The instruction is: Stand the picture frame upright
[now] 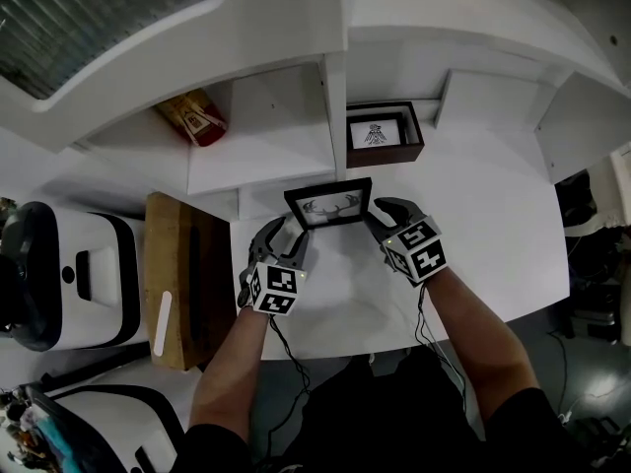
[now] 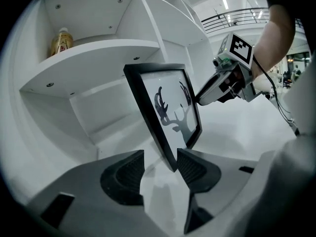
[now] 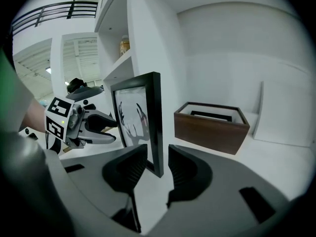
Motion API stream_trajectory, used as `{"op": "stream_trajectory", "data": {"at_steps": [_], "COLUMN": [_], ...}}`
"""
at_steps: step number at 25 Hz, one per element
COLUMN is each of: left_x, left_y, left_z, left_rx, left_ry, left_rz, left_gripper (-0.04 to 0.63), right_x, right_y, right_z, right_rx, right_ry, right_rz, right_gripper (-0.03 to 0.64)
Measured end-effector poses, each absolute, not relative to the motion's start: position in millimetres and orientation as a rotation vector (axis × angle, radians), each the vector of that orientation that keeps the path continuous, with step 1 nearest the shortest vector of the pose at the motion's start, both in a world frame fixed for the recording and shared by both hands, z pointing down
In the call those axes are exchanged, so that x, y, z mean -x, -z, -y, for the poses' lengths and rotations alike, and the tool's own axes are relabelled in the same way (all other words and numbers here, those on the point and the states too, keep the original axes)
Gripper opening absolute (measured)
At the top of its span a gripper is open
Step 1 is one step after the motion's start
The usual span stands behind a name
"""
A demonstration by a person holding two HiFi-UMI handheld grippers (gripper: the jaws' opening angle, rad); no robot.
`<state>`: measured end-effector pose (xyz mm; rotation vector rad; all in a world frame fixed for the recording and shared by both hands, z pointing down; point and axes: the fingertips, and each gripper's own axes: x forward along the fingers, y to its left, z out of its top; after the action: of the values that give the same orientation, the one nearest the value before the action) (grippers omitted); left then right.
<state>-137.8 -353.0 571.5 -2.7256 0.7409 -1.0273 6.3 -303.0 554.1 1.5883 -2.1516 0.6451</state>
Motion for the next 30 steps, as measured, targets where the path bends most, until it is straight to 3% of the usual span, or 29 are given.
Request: {"op": "stream_trajectory", "data": {"at_steps": [13, 19, 21, 26, 30], "left_x": [161.0, 167.5, 169.7, 176.0, 180.6], "left_y": [-564.1, -555.3, -551.3, -541.0, -528.1], "left_z": [328.3, 305.8, 296.9, 278.0, 266.7], "left_rx": [2.741, 2.777, 2.782, 2.802, 2.851], "left_ry": [0.994, 0.949, 0.938, 0.938, 0.914], "left_rz": [-0.781, -0.792, -0.786, -0.793, -0.831], "left_gripper": [0.21, 0.206, 0.178, 0.036, 0.006], "right_x": [-11.3, -3.2, 3.3, 15.5, 20.8], "right_y": [-549.2, -544.7, -541.9, -530.7, -518.7], "right_z": [266.9, 246.4, 238.6, 219.0, 204.9], "right_rx": [-1.68, -1.709, -1.702, -1.707, -1.711], "right_ry": [-0.665, -0.665, -0.661, -0.664, -0.662], "right_rz": [2.125, 2.133, 2.144, 2.167, 2.194], "right_gripper": [0.11, 0.019, 0.014, 0.009, 0.008]}}
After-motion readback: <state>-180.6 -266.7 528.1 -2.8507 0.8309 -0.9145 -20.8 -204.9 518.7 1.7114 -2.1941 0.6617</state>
